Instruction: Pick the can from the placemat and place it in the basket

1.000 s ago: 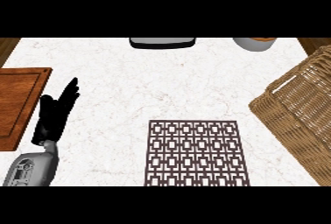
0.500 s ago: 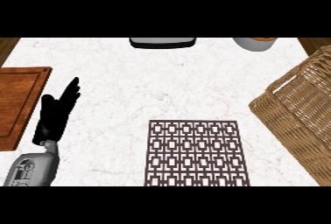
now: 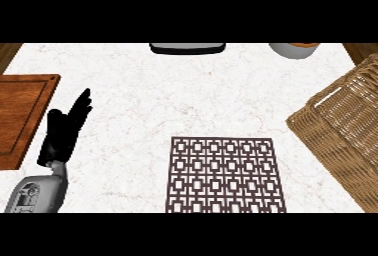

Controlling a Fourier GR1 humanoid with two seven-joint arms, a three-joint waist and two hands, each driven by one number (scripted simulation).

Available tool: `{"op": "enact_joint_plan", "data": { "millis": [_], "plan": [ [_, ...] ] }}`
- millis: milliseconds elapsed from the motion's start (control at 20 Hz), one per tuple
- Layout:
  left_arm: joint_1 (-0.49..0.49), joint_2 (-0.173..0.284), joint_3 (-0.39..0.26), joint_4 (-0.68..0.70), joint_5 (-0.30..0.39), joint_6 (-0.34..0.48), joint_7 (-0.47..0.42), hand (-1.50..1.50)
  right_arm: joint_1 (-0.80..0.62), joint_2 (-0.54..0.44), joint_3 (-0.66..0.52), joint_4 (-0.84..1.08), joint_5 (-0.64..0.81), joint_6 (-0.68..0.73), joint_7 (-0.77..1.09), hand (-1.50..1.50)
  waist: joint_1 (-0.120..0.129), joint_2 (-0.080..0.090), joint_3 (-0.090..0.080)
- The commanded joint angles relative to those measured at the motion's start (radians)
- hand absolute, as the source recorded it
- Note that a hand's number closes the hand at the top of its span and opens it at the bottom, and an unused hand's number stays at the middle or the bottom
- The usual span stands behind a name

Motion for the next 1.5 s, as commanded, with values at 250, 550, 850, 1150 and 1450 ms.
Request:
{"op": "enact_joint_plan", "data": {
  "millis": [250, 550, 850, 1150, 1450],
  "plan": [
    [-0.013, -0.008, -0.002, -0.003, -0.001, 0.007, 0.01, 0.0, -0.13, -0.1, -0.355, -0.242, -0.028, 0.169, 0.184, 1.5, 0.001, 0.002, -0.001],
    [-0.006, -0.002, -0.002, 0.008, 0.008, -0.015, -0.005, 0.0, -0.305, -0.172, -0.617, -0.142, -0.177, 0.336, 0.239, 1.5, 0.013, 0.004, 0.001],
    [-0.009, 0.011, 0.003, 0.006, 0.003, -0.016, 0.007, 0.0, -0.497, -0.213, -0.873, 0.056, -0.331, 0.454, 0.149, 1.5, 0.011, -0.004, 0.006],
    [-0.018, 0.029, 0.015, -0.021, 0.029, -0.045, 0.044, 0.0, -0.664, -0.363, -1.152, 0.308, -0.632, 0.628, 0.007, 1.5, 0.012, -0.01, 0.007],
    [-0.011, 0.005, 0.01, 0.023, 0.011, -0.027, -0.009, 0.0, -0.717, -0.549, -1.26, 0.672, -0.656, 0.696, -0.254, 1.5, 0.024, -0.001, 0.008]
  ]
}}
